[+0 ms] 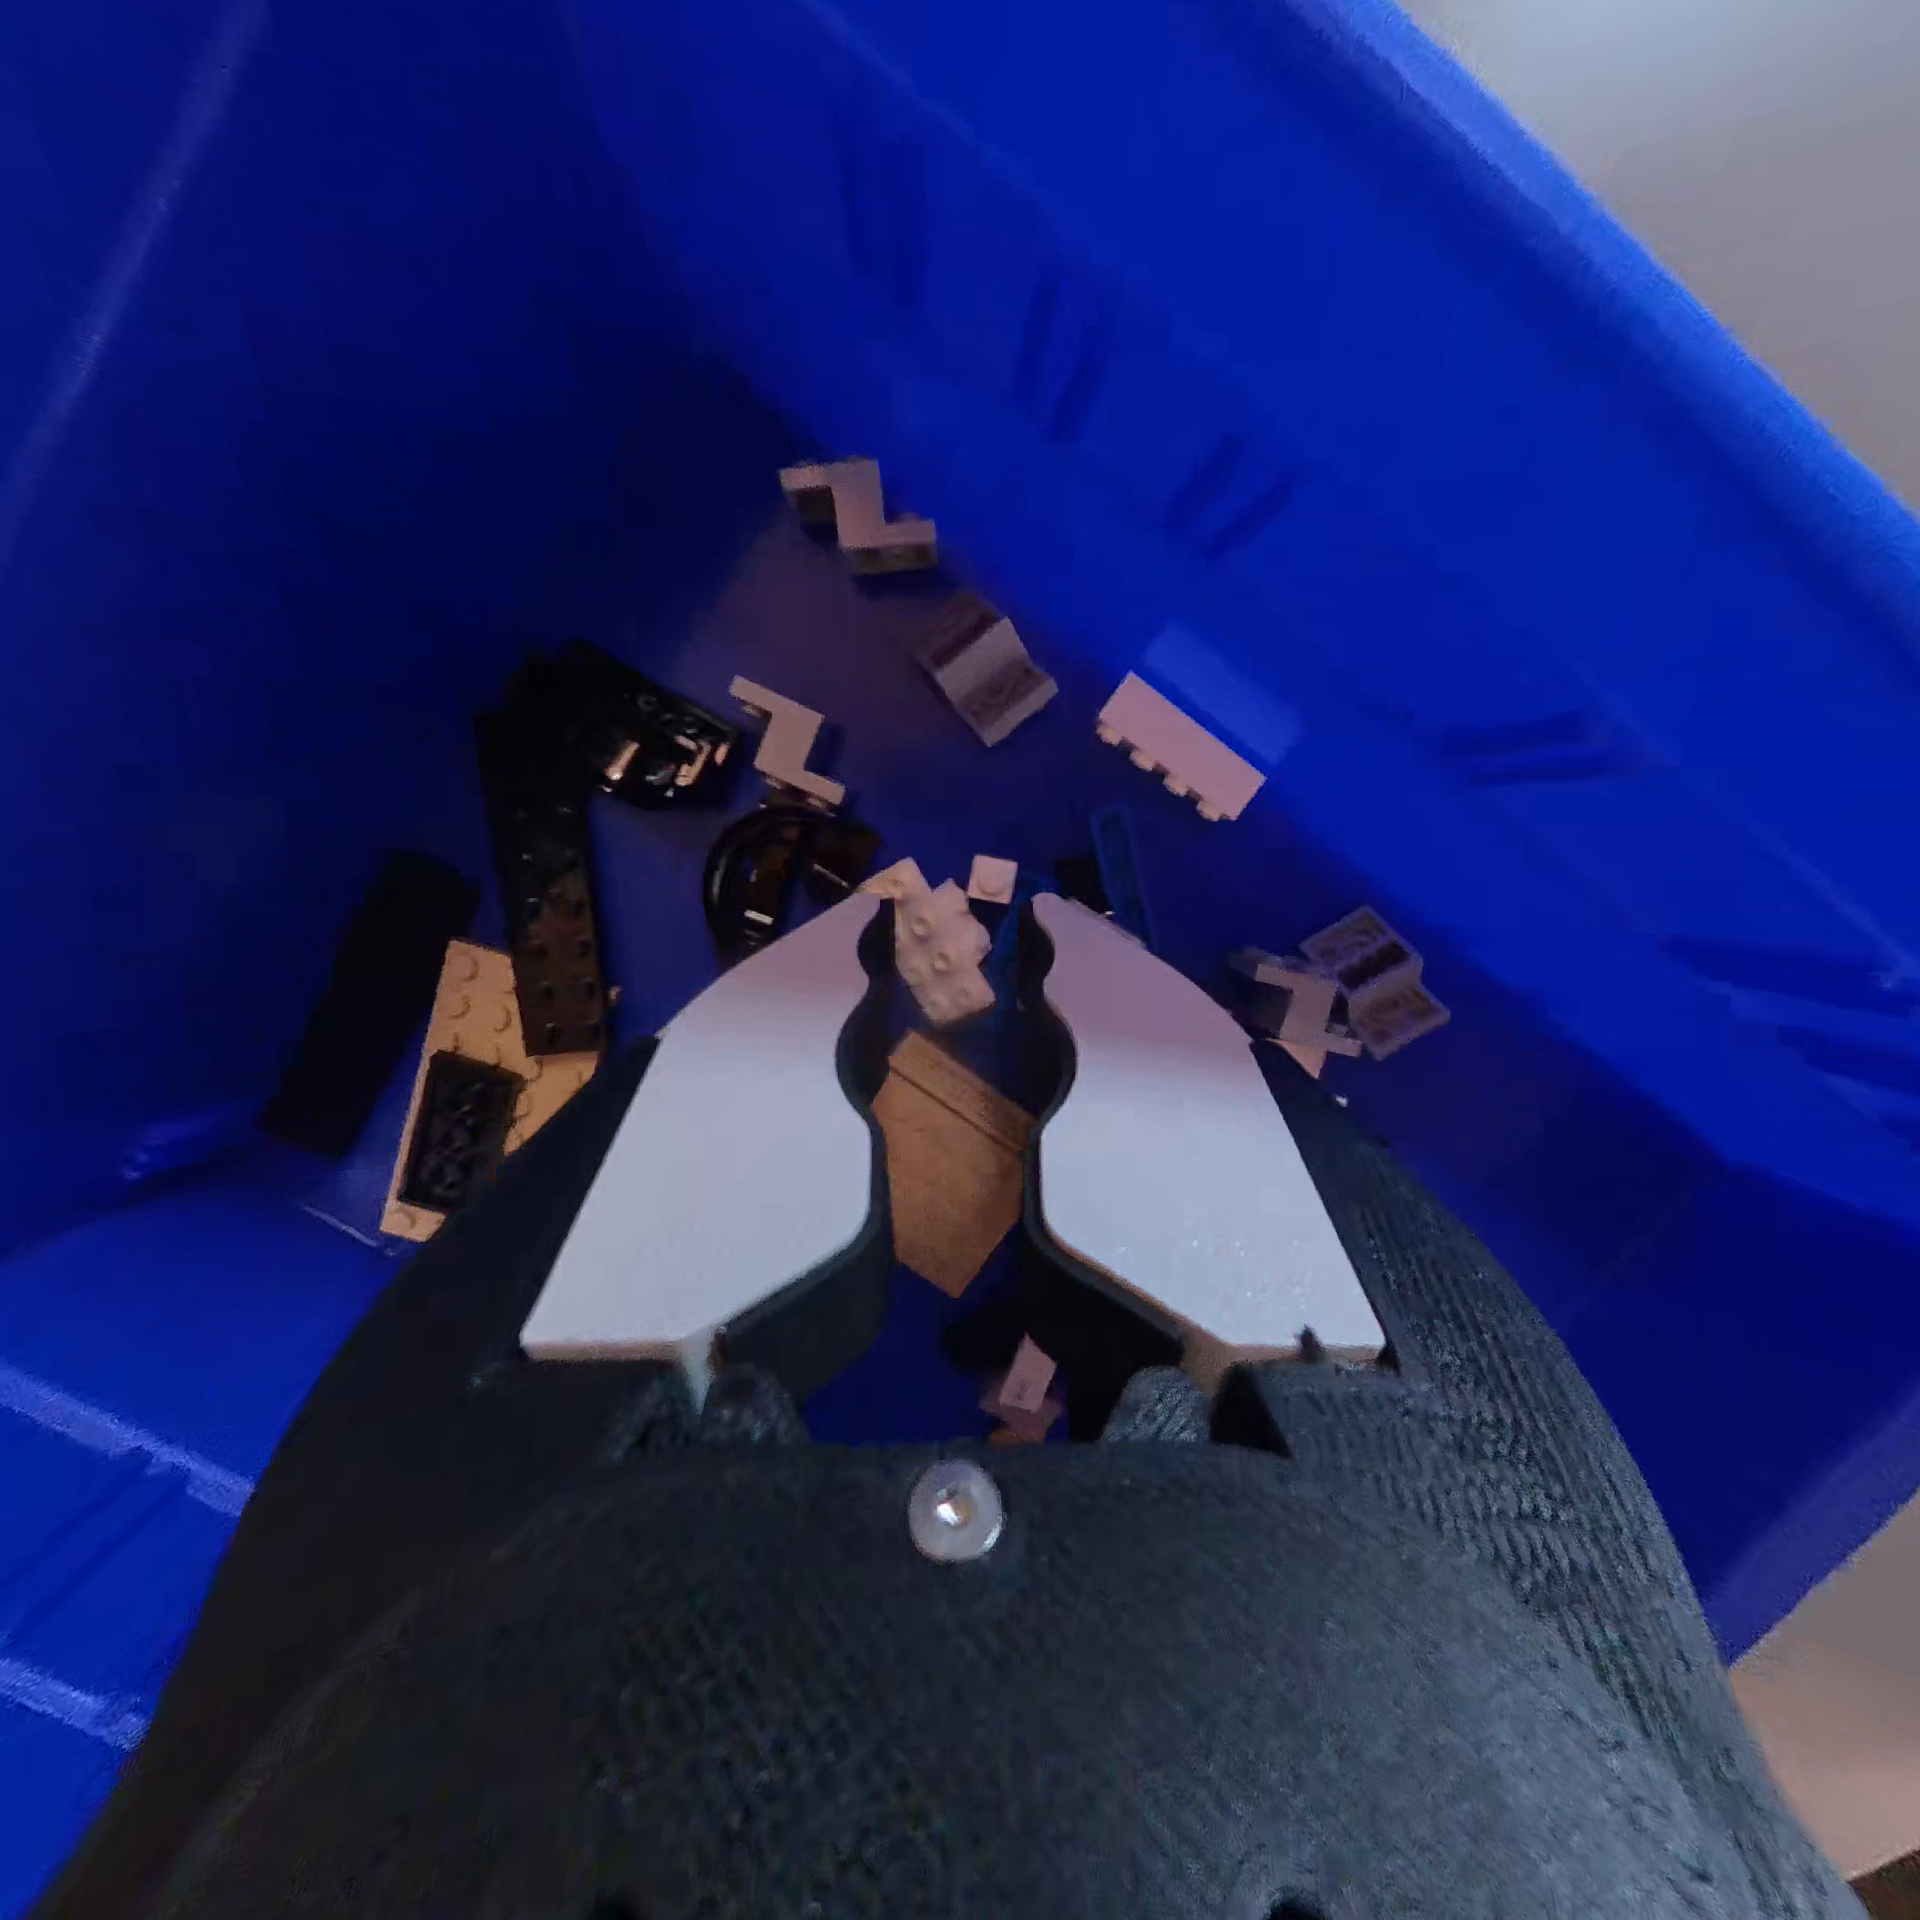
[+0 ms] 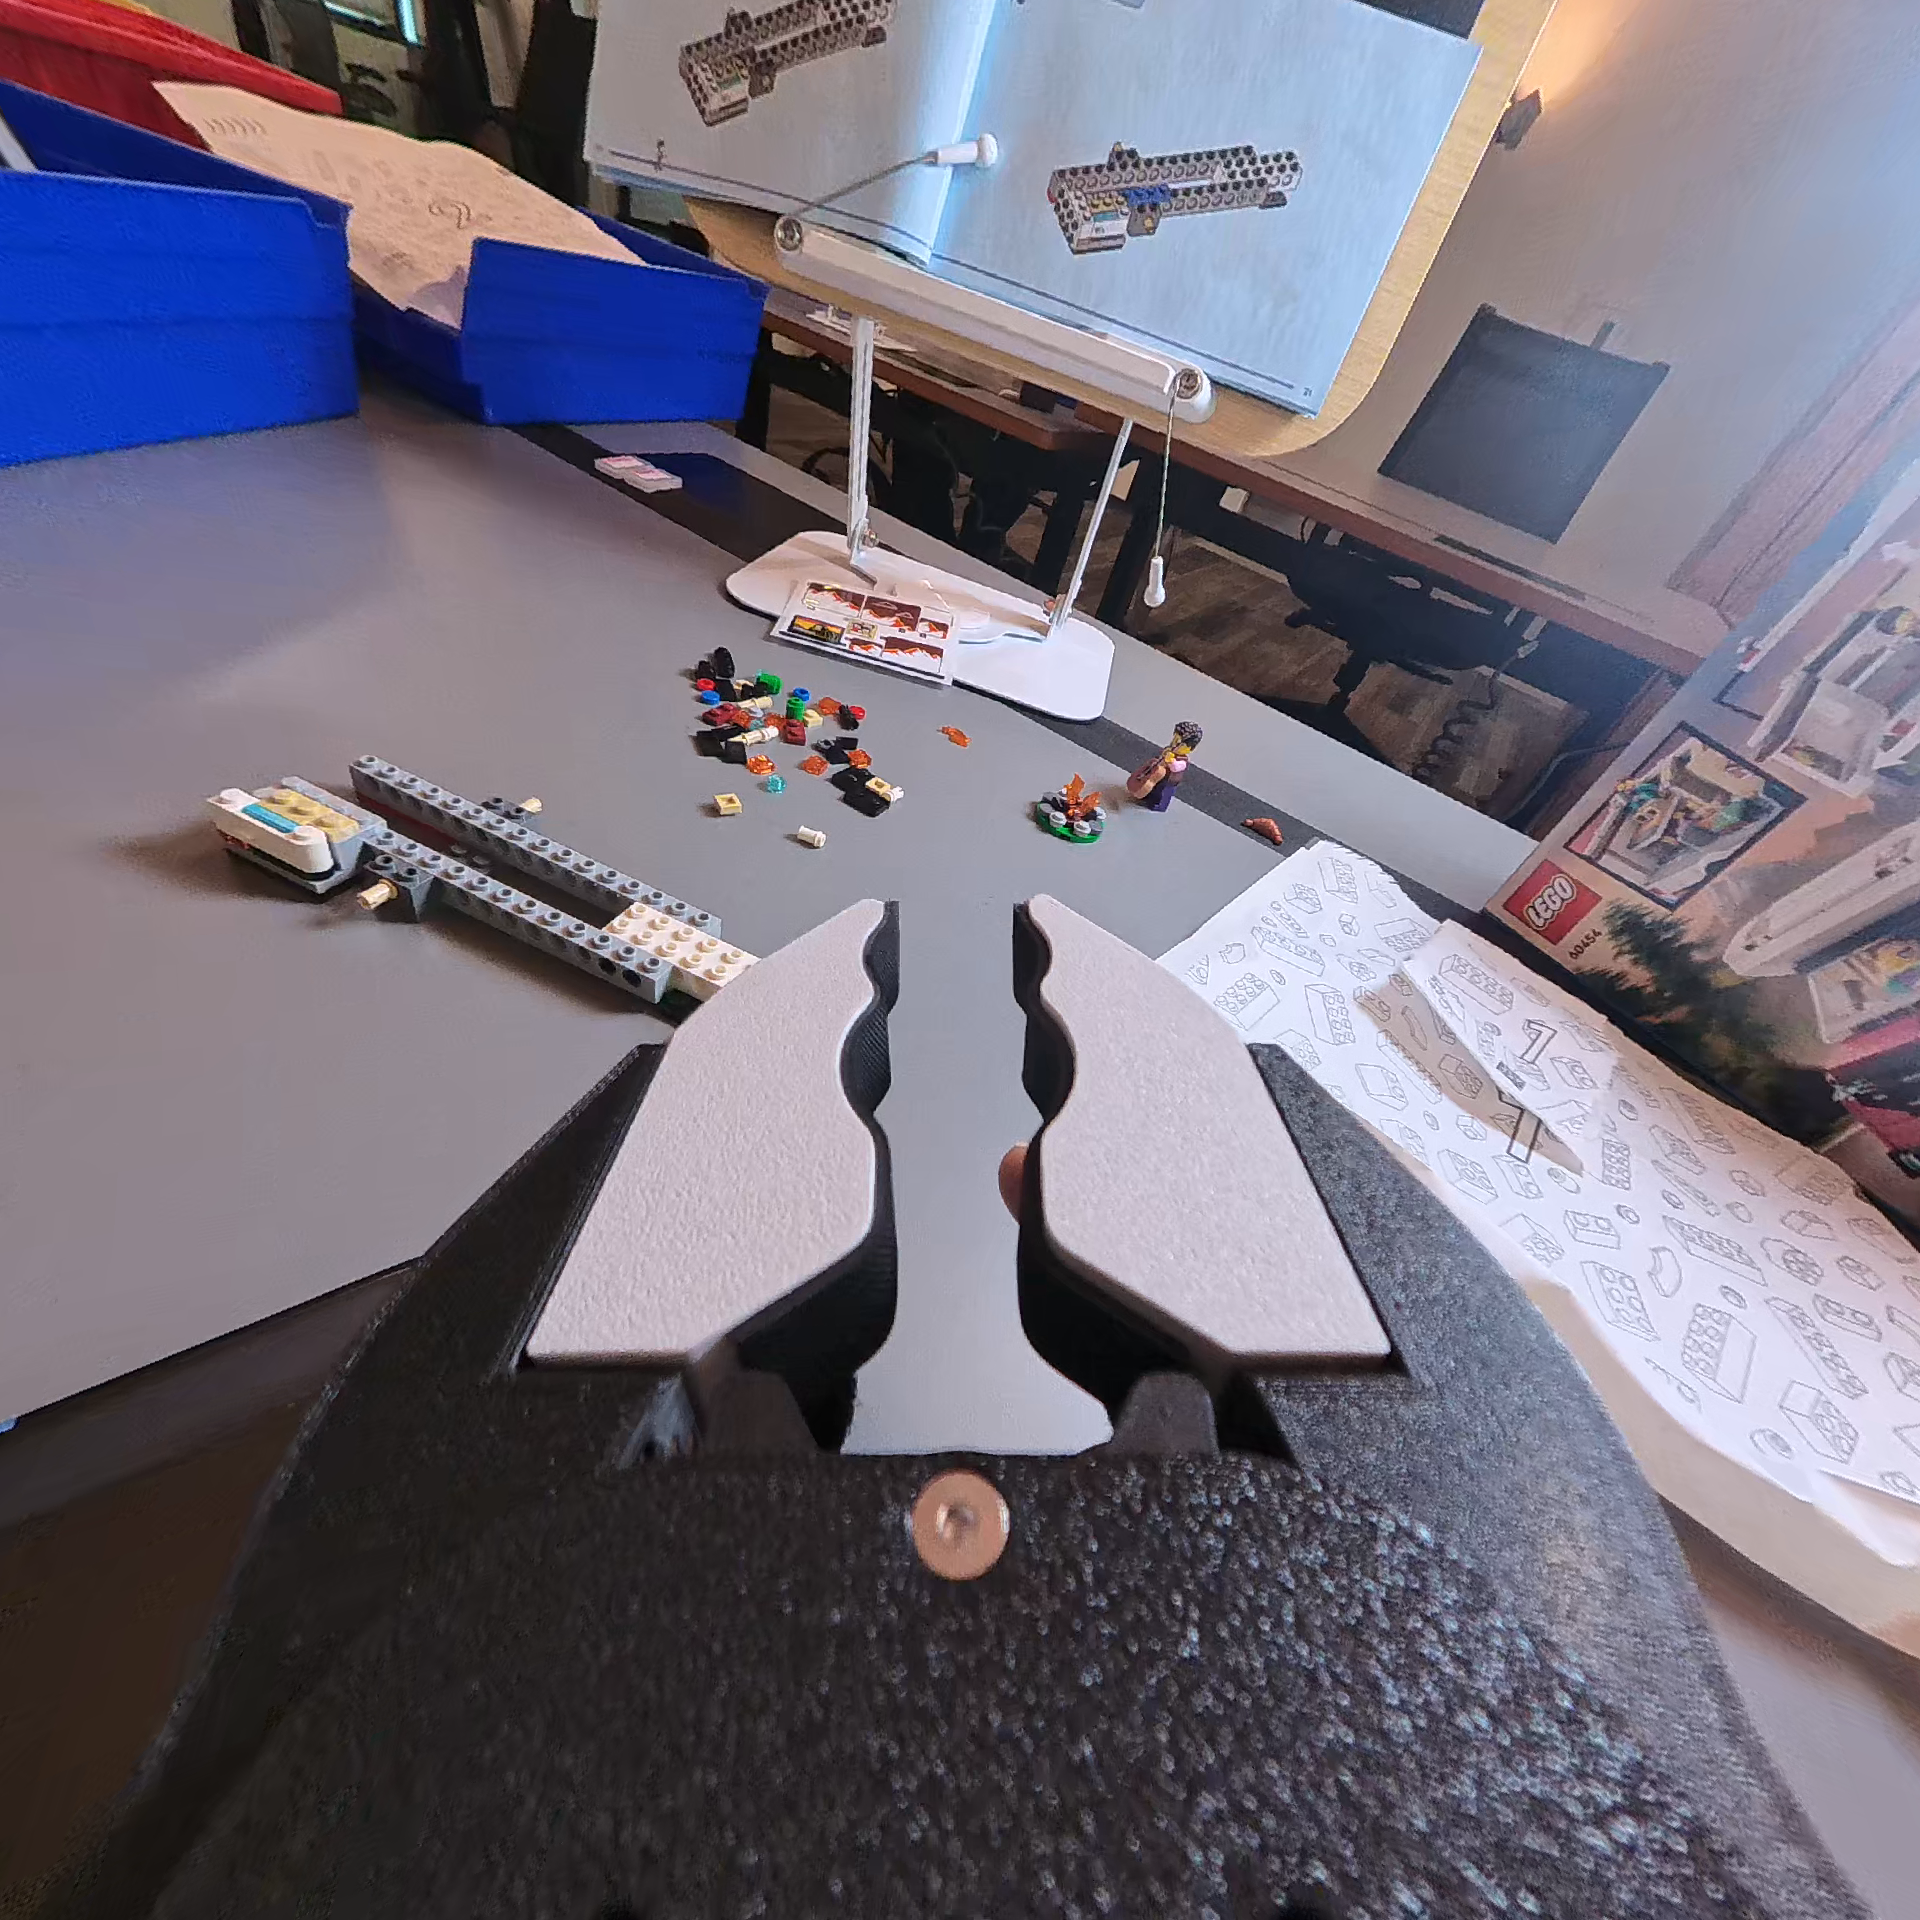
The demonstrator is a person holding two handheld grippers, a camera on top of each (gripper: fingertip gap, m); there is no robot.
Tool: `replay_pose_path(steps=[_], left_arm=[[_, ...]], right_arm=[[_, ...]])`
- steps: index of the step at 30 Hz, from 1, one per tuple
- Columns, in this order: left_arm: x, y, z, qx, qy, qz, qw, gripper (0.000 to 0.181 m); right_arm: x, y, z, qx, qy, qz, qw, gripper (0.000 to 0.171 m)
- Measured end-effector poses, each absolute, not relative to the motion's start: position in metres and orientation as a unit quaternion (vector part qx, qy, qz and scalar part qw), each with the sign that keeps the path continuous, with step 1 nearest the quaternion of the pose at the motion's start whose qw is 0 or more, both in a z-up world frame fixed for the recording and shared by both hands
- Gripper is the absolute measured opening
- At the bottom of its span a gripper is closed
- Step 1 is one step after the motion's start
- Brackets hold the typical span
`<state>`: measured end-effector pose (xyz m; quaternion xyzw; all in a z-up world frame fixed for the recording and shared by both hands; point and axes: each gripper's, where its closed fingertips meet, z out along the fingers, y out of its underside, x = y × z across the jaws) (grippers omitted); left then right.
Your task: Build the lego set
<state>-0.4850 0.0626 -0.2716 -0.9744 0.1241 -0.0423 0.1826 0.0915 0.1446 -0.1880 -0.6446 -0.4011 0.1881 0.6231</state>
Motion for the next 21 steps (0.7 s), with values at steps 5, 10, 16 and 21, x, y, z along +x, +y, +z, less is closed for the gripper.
replay_pose_path(steps=[5, 10, 16, 21], left_arm=[[-0.49, 0.062, -0.28, -0.98, 0.124, -0.032, 0.154, 0.02], [-0.494, 0.061, -0.278, -0.98, 0.127, -0.023, 0.15, 0.014], [-0.501, 0.053, -0.259, -0.978, 0.137, 0.024, 0.158, 0.008], [-0.505, 0.05, -0.238, -0.969, 0.139, 0.067, 0.195, 0.007]], right_arm=[[0.092, 0.148, -0.192, -0.652, -0.398, 0.187, 0.618, 0.02], [0.094, 0.147, -0.187, -0.644, -0.4, 0.176, 0.627, 0.019], [0.095, 0.143, -0.179, -0.635, -0.399, 0.185, 0.635, 0.019], [0.093, 0.139, -0.179, -0.63, -0.407, 0.188, 0.634, 0.019]])
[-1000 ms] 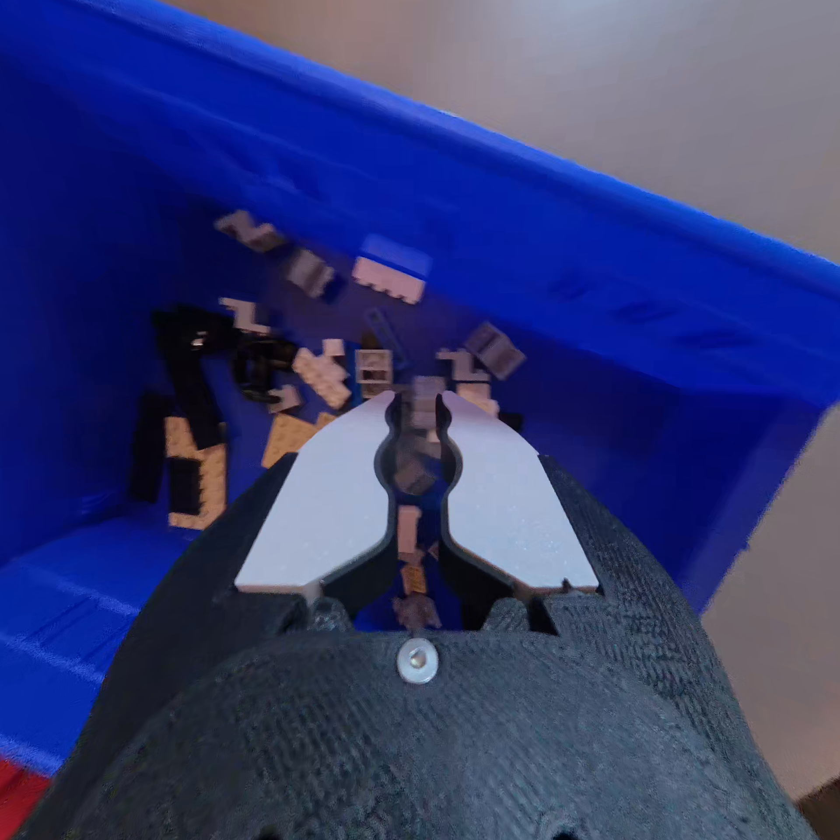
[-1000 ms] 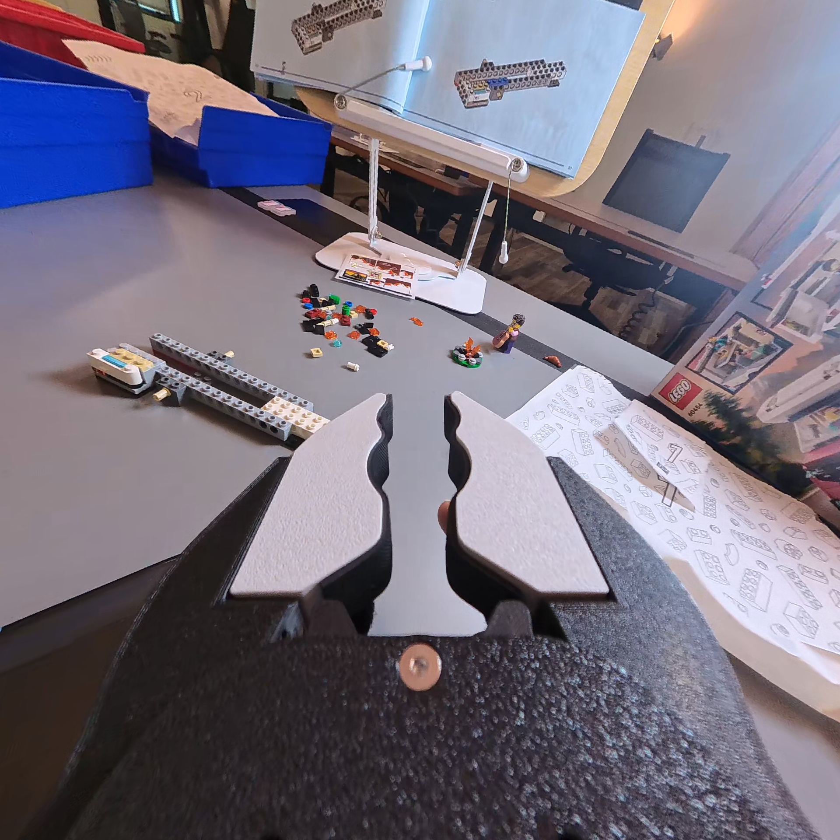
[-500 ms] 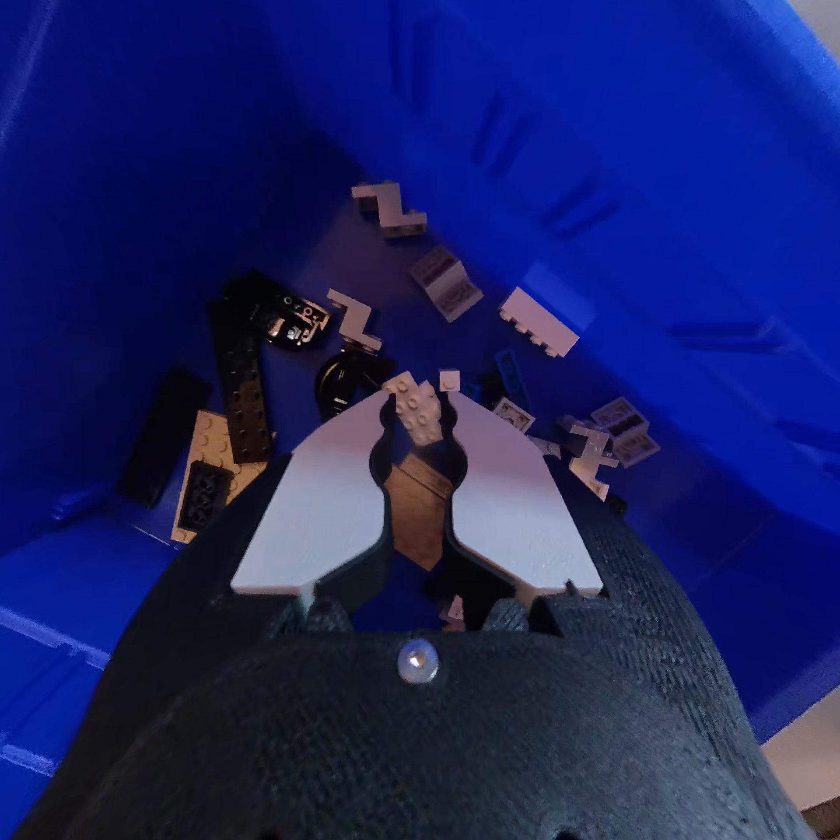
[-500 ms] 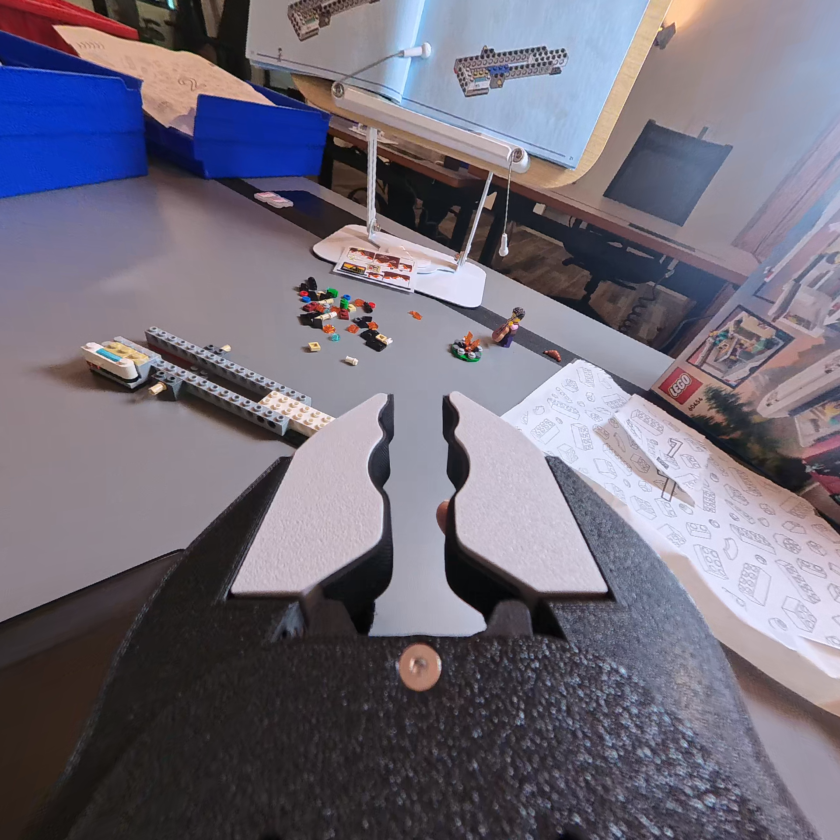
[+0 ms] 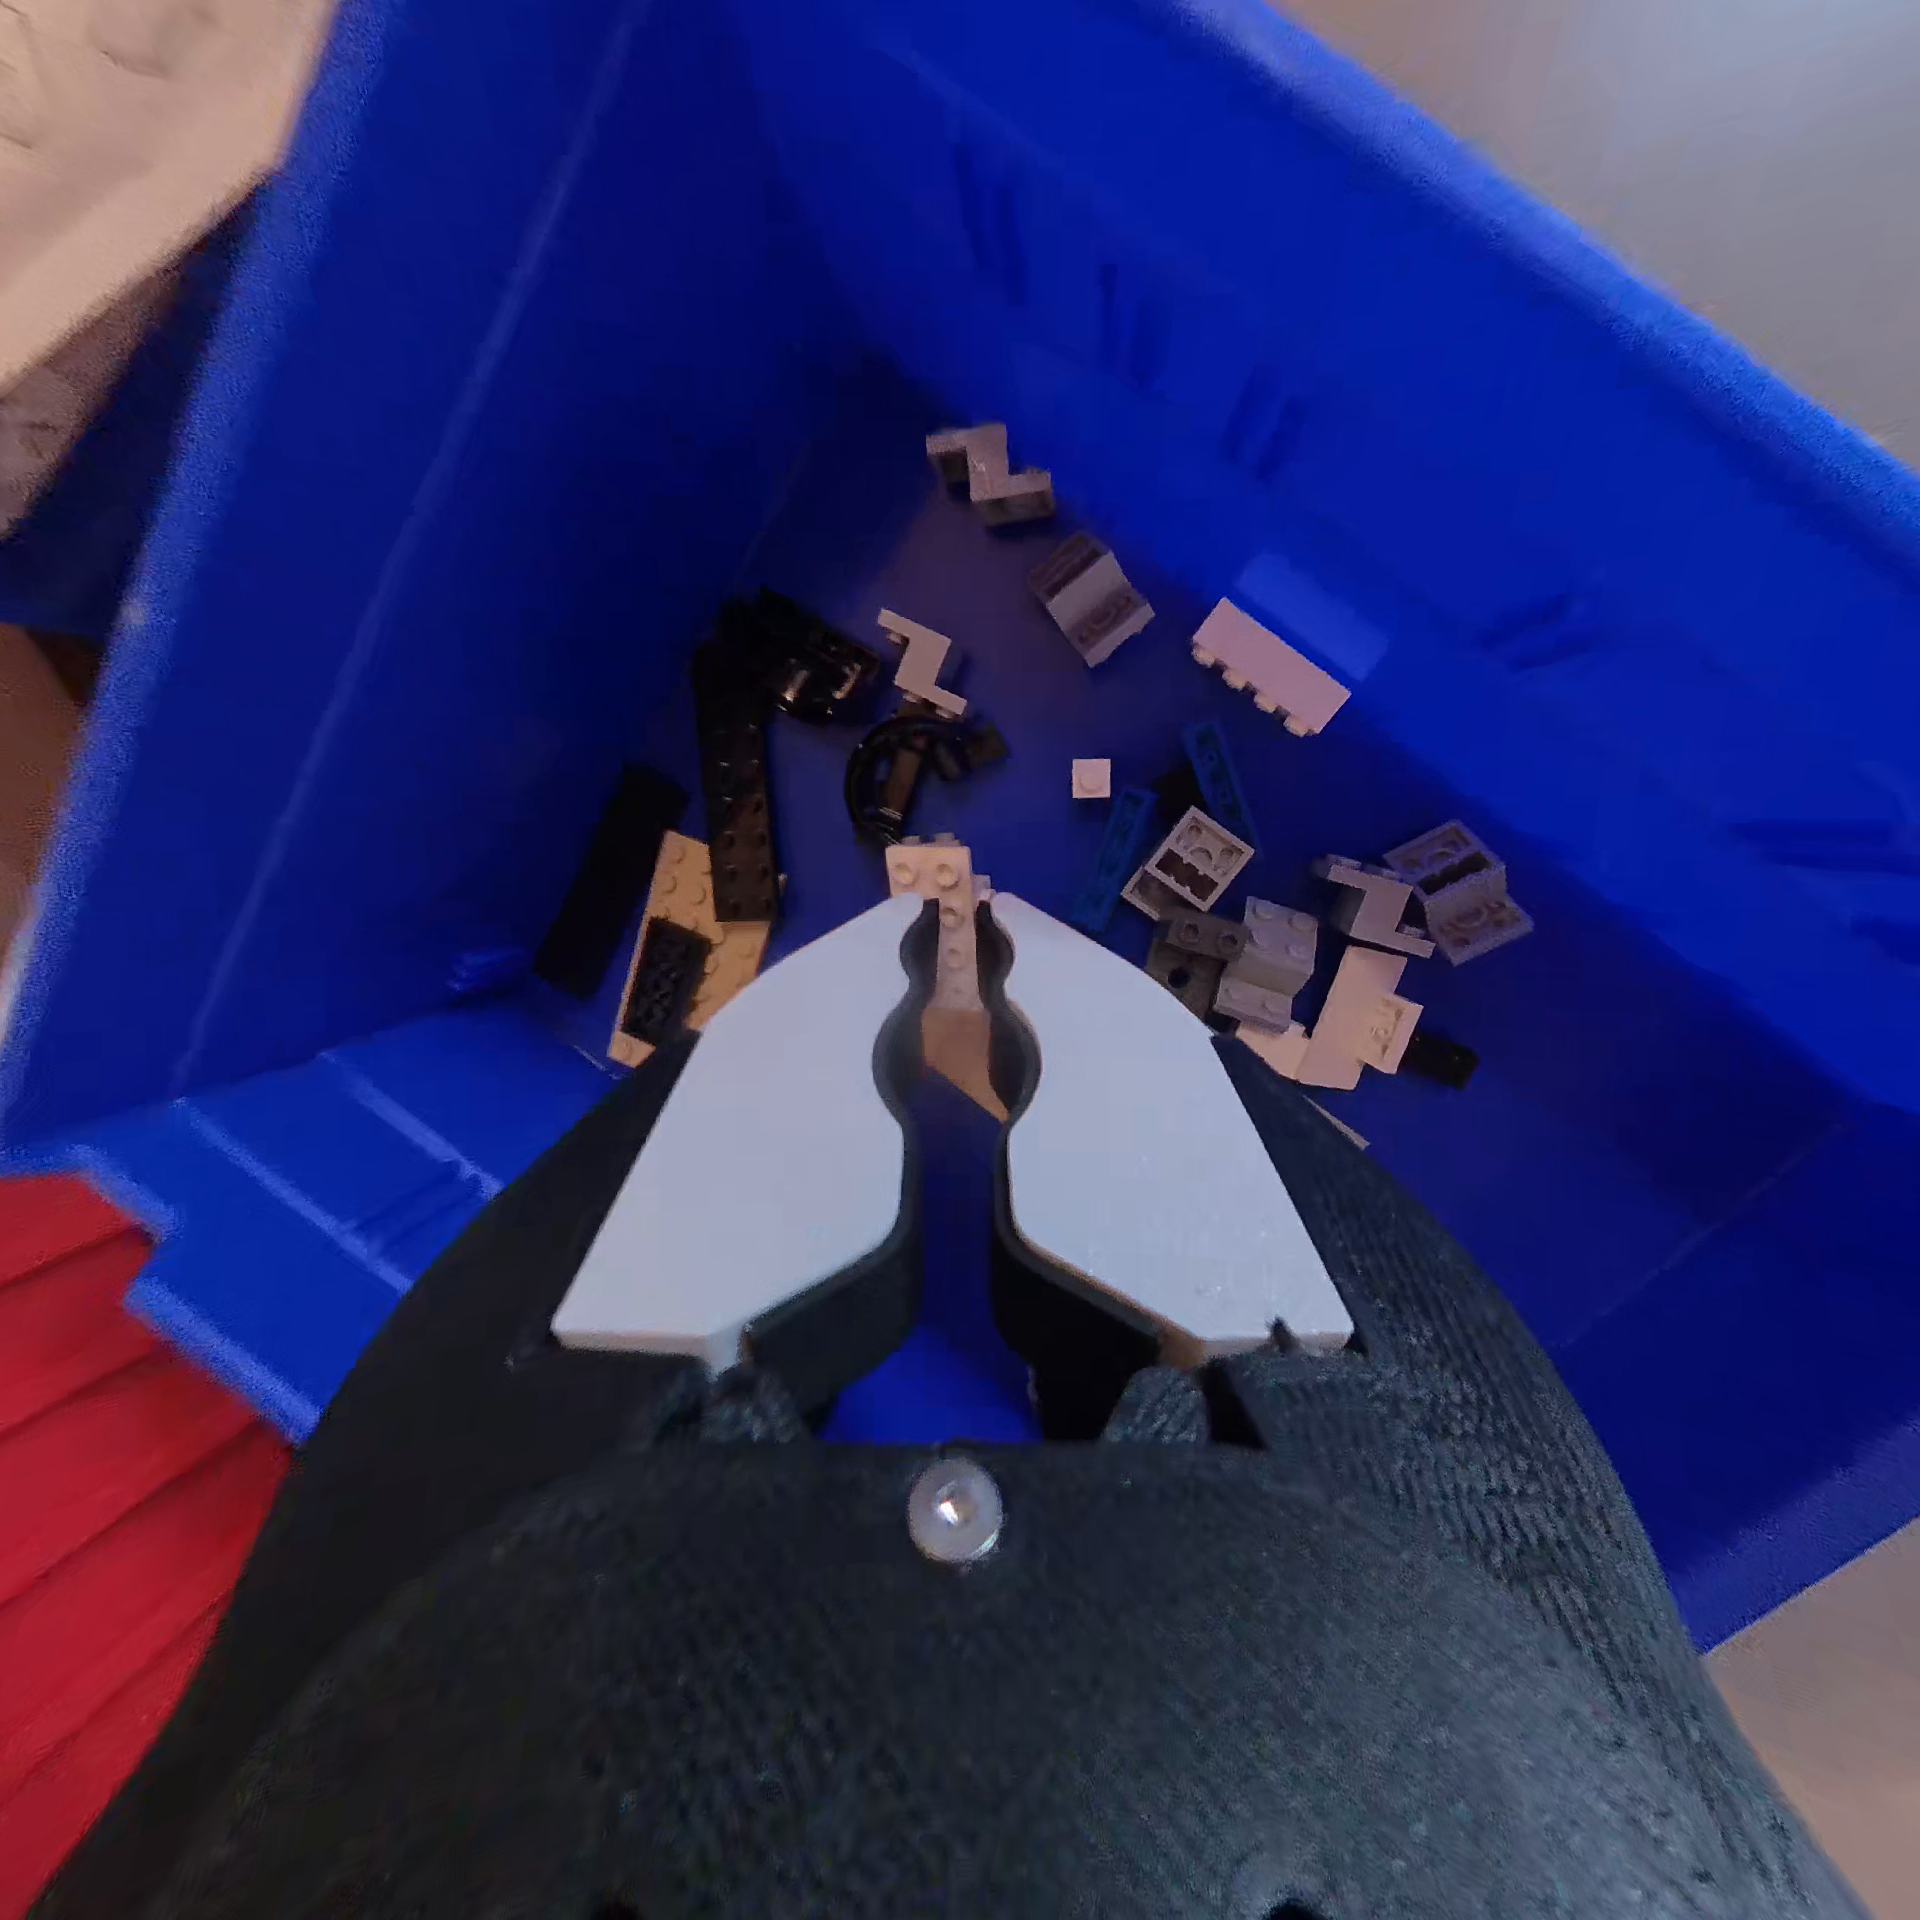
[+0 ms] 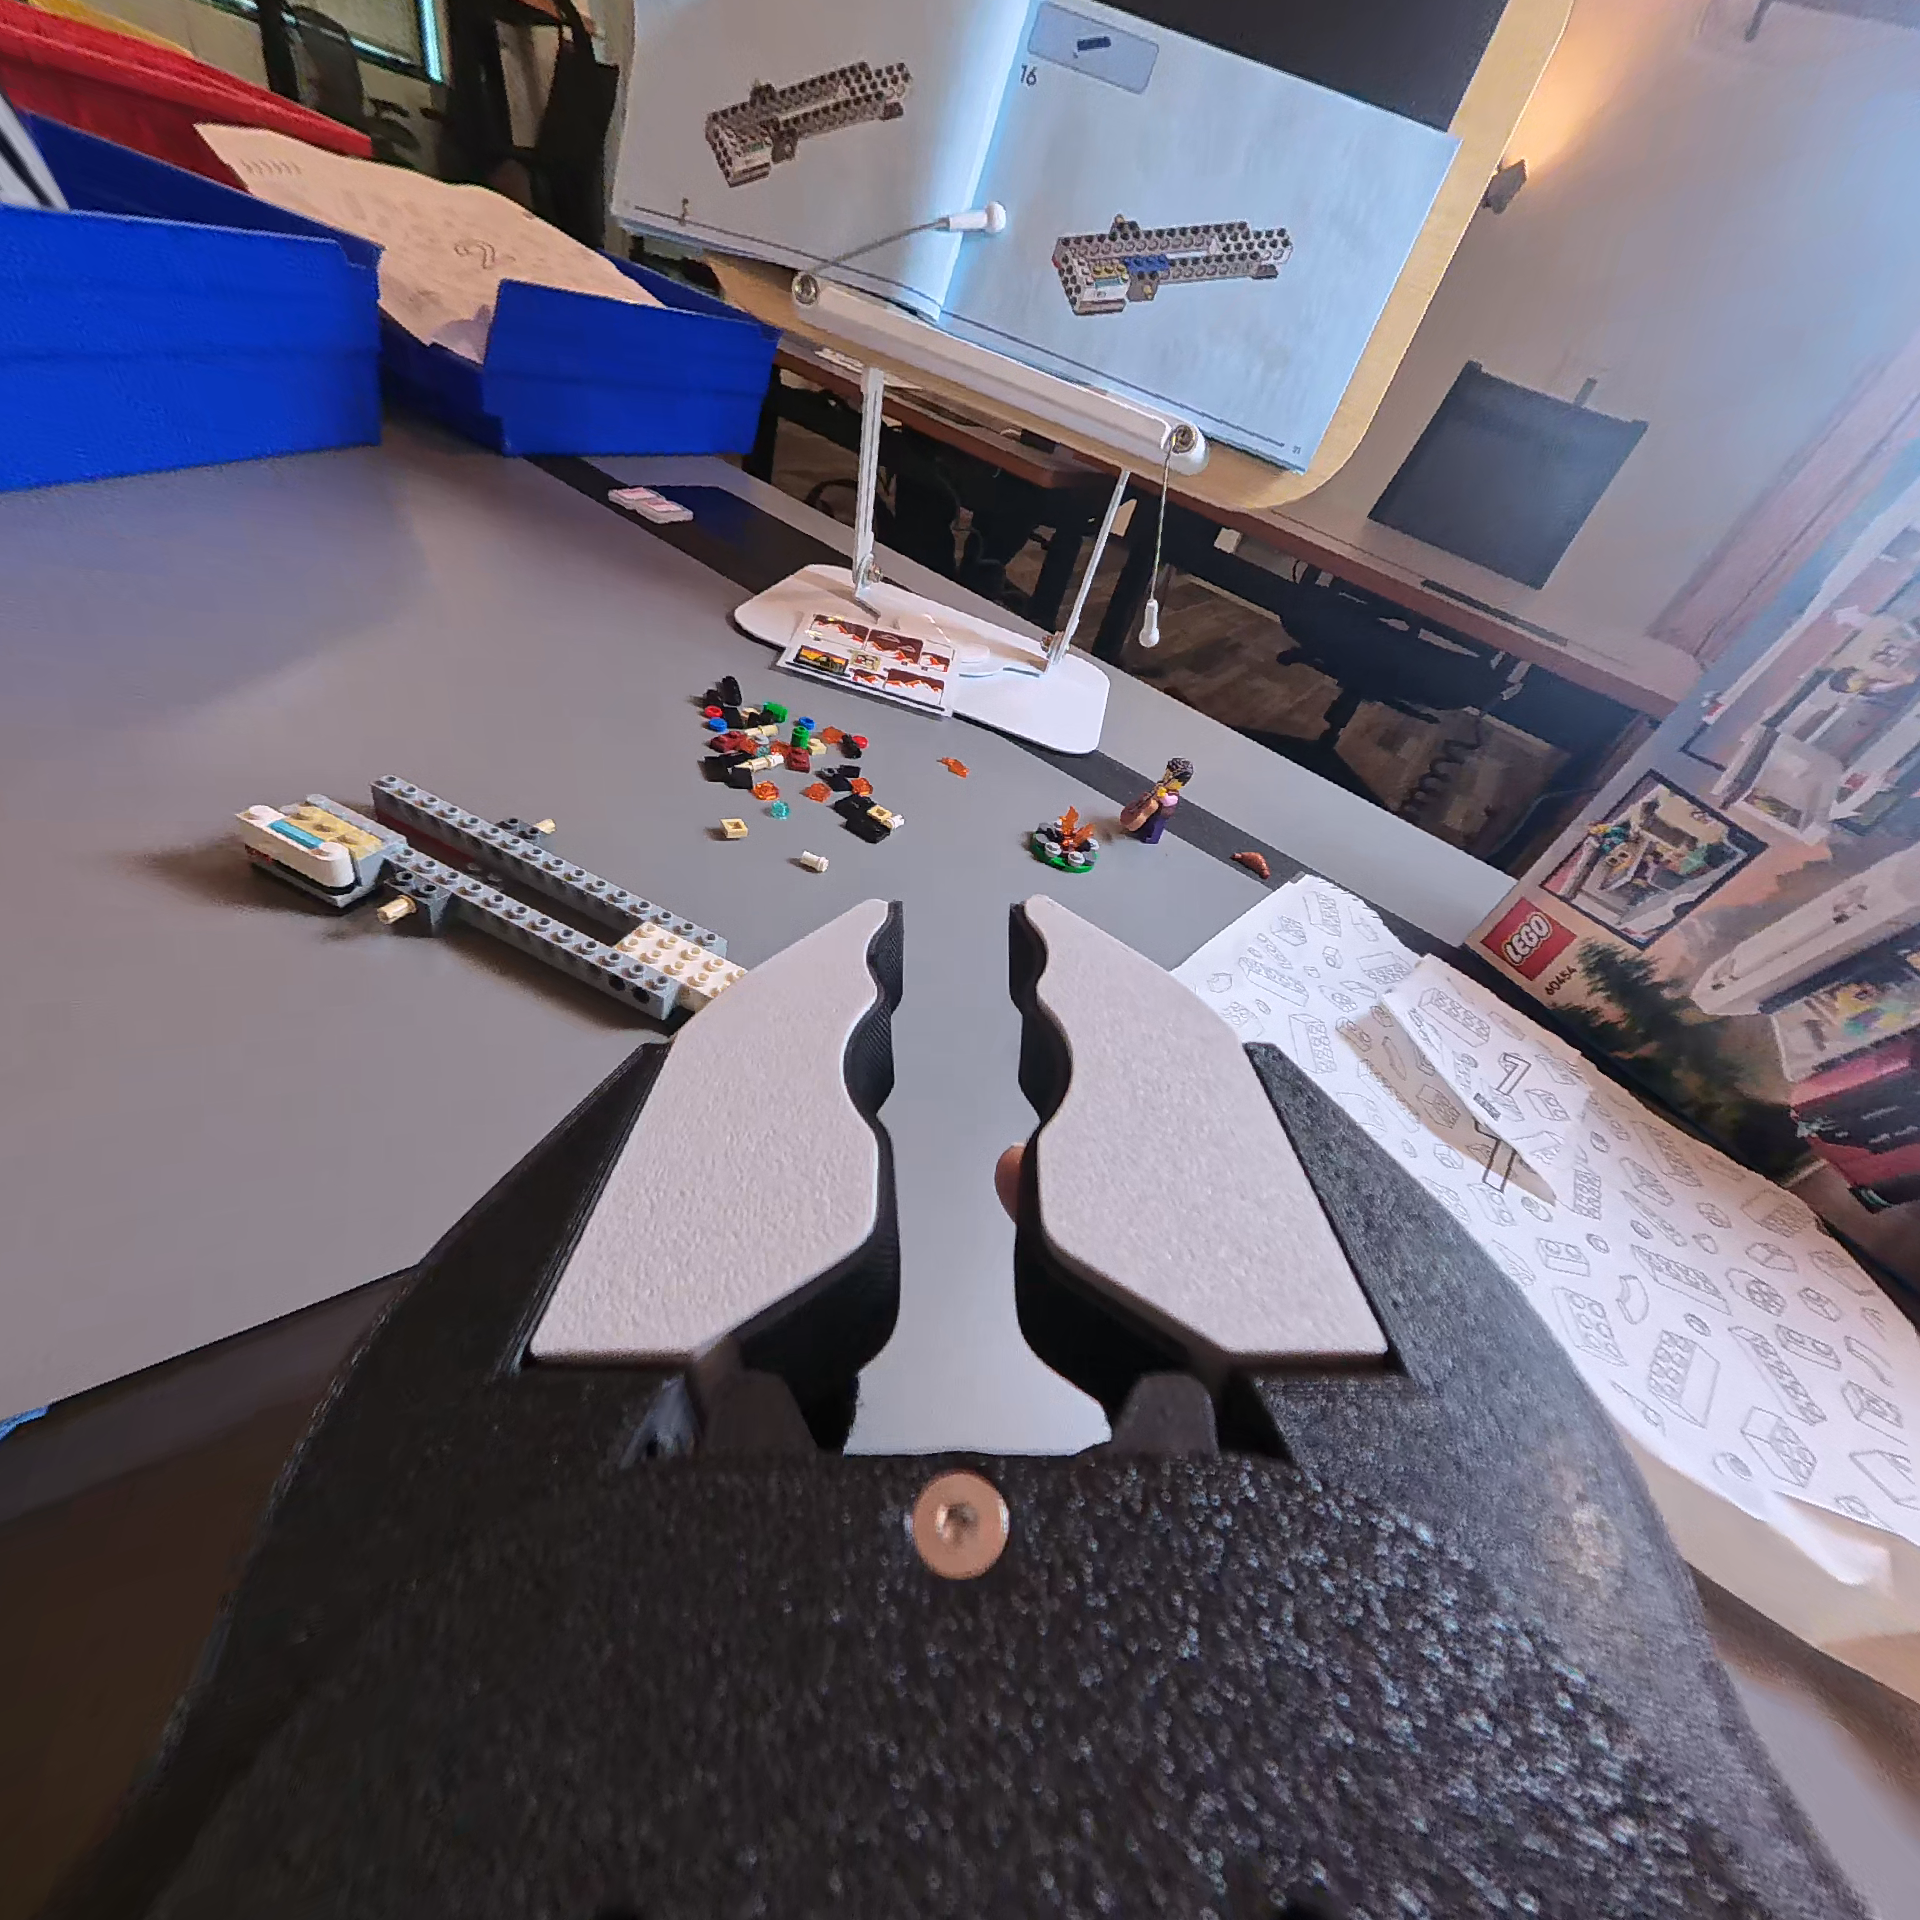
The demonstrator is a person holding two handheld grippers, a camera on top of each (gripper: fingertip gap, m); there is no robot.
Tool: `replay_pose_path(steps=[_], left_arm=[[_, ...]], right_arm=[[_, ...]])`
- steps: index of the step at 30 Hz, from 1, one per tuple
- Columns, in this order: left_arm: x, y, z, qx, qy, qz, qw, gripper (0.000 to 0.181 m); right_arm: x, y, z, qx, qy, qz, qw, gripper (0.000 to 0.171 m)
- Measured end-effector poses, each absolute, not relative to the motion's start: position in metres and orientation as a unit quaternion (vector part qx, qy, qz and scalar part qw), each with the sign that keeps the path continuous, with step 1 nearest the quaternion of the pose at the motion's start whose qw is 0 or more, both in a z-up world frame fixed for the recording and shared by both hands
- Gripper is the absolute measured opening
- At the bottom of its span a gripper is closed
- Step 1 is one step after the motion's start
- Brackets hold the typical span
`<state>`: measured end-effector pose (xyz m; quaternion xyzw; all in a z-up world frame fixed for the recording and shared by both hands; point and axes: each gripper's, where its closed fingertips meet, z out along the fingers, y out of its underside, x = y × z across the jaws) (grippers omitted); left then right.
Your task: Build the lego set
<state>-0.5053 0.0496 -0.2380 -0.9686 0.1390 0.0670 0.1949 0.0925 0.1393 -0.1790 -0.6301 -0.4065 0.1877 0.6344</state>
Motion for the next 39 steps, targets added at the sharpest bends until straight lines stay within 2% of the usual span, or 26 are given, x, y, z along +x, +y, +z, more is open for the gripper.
replay_pose_path(steps=[5, 8, 11, 18, 24, 31, 39], left_arm=[[-0.479, 0.069, -0.165, -0.919, 0.17, 0.144, 0.326, 0.008], [-0.421, 0.079, -0.114, -0.872, 0.226, 0.154, 0.407, 0.007], [-0.342, 0.08, -0.091, -0.831, 0.301, 0.124, 0.451, 0.007], [-0.175, 0.068, -0.122, -0.762, 0.435, -0.008, 0.479, 0.007], [-0.077, 0.073, -0.166, -0.721, 0.479, -0.09, 0.493, 0.007], [-0.033, 0.069, -0.211, -0.695, 0.524, -0.042, 0.491, 0.007], [-0.012, 0.055, -0.23, -0.671, 0.562, -0.018, 0.484, 0.007]], right_arm=[[0.091, 0.138, -0.179, -0.627, -0.41, 0.189, 0.634, 0.019], [0.089, 0.138, -0.181, -0.63, -0.41, 0.195, 0.63, 0.019], [0.087, 0.138, -0.184, -0.633, -0.413, 0.197, 0.625, 0.019], [0.087, 0.136, -0.184, -0.629, -0.418, 0.194, 0.626, 0.019], [0.085, 0.132, -0.186, -0.628, -0.429, 0.2, 0.617, 0.021], [0.061, 0.106, -0.195, -0.609, -0.481, 0.265, 0.572, 0.021], [0.005, 0.058, -0.216, -0.558, -0.622, 0.338, 0.433, 0.026]])
